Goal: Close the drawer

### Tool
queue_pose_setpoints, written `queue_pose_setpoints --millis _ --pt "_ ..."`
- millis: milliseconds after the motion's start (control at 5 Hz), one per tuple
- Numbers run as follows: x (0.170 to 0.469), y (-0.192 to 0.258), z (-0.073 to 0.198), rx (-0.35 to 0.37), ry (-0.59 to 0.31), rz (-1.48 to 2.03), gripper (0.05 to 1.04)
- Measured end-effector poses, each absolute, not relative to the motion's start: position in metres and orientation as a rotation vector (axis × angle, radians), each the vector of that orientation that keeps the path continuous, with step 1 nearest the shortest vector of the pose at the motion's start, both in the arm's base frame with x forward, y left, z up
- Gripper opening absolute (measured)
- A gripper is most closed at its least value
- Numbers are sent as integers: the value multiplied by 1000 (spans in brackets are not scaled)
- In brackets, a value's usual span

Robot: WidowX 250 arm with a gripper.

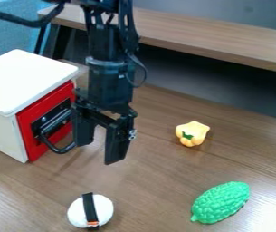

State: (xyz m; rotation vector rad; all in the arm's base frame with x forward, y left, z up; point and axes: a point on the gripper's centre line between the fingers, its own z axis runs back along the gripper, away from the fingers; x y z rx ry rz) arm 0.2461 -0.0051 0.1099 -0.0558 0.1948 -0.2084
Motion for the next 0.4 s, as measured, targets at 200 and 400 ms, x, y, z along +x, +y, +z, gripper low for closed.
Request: queue_pose_setpoints --millis 200,400 --pt "229 -14 129 -42 204 -214 999" --pt "213 -15 138 -38 203 -178 999"
